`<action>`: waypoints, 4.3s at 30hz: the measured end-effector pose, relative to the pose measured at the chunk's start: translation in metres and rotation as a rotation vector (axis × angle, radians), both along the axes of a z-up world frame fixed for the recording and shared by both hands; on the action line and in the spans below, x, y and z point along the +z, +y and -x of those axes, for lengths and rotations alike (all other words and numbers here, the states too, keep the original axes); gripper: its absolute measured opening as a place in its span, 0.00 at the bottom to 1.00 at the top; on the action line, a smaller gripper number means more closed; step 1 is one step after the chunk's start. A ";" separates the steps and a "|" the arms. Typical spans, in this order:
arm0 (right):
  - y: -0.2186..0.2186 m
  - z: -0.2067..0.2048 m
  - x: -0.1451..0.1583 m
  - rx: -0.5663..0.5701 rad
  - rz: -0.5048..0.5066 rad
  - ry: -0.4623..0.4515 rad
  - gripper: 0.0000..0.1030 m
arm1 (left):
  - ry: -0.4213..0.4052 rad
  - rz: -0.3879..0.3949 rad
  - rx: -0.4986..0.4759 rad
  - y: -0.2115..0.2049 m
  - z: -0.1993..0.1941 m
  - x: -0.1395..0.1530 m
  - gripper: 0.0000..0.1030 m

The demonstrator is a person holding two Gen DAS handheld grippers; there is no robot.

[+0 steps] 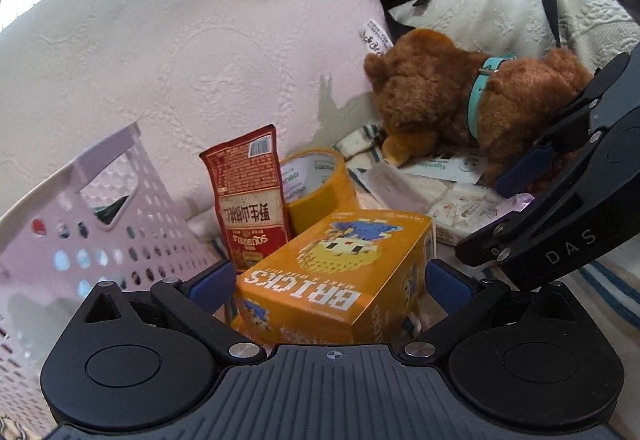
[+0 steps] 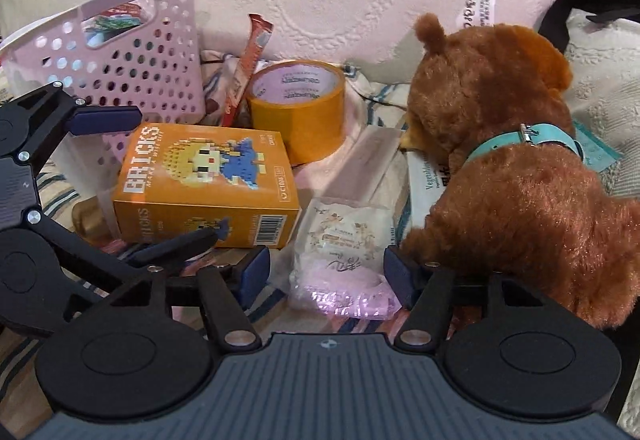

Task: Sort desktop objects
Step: 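Grasp the clear floral-print packet with the right tool, then grasp the orange BRICKS box with the left tool while the right tool holds the packet, then lift the BRICKS box with the left tool while the right tool carries the packet toward the basket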

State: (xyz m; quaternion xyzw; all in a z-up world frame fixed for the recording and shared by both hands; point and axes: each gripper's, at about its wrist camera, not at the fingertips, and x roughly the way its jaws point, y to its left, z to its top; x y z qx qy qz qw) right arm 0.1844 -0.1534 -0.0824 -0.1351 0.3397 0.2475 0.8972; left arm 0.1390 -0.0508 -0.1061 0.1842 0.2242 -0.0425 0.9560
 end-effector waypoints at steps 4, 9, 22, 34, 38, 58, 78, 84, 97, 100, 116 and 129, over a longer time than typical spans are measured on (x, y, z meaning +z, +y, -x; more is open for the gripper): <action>0.004 0.002 0.003 0.023 0.024 -0.009 0.65 | 0.009 -0.010 0.002 -0.003 0.002 -0.001 1.00; 0.019 -0.010 -0.008 0.021 0.134 -0.011 0.69 | 0.027 -0.105 0.014 -0.009 -0.009 -0.010 1.00; -0.004 -0.007 -0.012 -0.024 0.095 -0.034 0.39 | -0.035 -0.090 -0.048 -0.005 -0.001 -0.006 0.72; -0.020 0.027 0.017 -0.038 0.039 -0.114 0.35 | -0.094 -0.128 -0.023 -0.011 0.022 0.002 0.86; -0.020 0.027 0.017 -0.035 0.010 -0.121 0.35 | -0.108 -0.161 -0.015 -0.009 0.027 0.006 1.00; -0.024 0.020 0.006 -0.042 -0.049 -0.119 0.36 | 0.031 -0.083 -0.001 0.006 -0.036 -0.017 0.64; -0.032 0.037 0.023 -0.066 -0.046 -0.145 0.36 | -0.090 -0.335 -0.250 -0.037 -0.009 -0.021 0.79; -0.034 0.034 0.022 -0.071 -0.065 -0.140 0.36 | -0.122 -0.461 -0.306 -0.052 -0.020 -0.026 0.76; -0.041 0.044 0.036 -0.094 -0.106 -0.185 0.36 | -0.161 -0.348 -0.327 -0.032 -0.009 -0.012 0.51; -0.045 0.048 0.046 -0.100 -0.114 -0.203 0.36 | -0.161 -0.272 -0.322 -0.024 -0.001 0.001 0.47; -0.043 0.078 0.085 -0.082 -0.108 -0.272 0.36 | -0.176 -0.097 -0.306 -0.005 0.044 0.049 0.43; -0.038 0.080 0.081 -0.085 -0.115 -0.266 0.36 | -0.016 -0.014 -0.222 0.000 0.028 0.038 0.42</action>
